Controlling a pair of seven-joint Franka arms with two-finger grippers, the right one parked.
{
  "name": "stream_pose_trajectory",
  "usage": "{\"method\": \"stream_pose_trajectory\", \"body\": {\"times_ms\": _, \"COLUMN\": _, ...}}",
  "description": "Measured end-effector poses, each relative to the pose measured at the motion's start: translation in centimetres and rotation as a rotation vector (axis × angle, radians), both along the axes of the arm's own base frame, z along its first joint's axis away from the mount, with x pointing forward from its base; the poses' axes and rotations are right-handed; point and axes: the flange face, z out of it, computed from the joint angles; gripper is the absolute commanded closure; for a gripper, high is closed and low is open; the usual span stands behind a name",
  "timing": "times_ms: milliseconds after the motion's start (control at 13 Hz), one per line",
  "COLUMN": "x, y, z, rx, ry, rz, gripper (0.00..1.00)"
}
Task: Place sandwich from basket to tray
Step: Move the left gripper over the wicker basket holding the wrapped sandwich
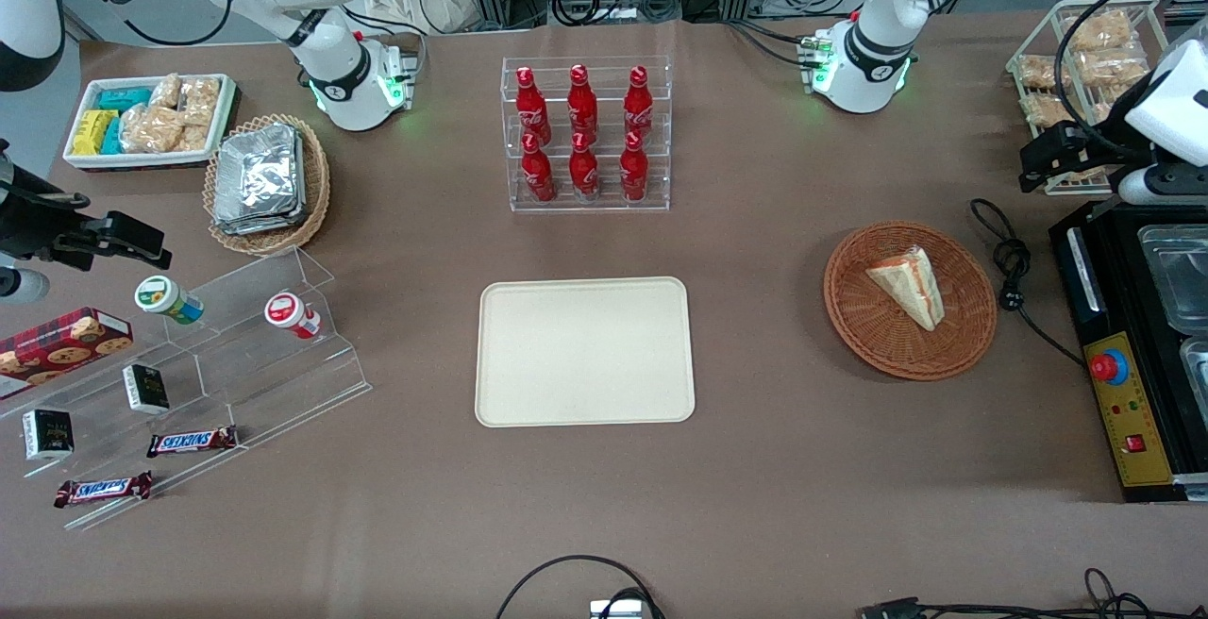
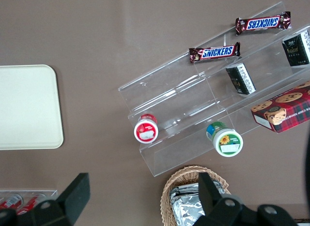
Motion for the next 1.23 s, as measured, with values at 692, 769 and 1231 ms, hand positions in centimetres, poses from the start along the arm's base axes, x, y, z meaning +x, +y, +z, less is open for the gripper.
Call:
{"method": "stream_pose_trajectory", "body": {"times_ms": 692, "x": 1.1, "y": 0.6, "z": -2.5, "rx": -0.012, "ry": 0.040, "rz": 0.087, "gripper": 0.00}}
{"method": "stream_pose_trajectory", "body": {"times_ms": 769, "x": 1.4, "y": 0.9, "z": -3.8, "rx": -0.010, "ry": 0.038, "rz": 0.123, "gripper": 0.00}}
{"method": "stream_pose_trajectory", "body": {"times_ms": 1231, "x": -0.1, "y": 2.9, "z": -13.3, "rx": -0.009, "ry": 0.015, "rz": 0.292, "gripper": 0.00}}
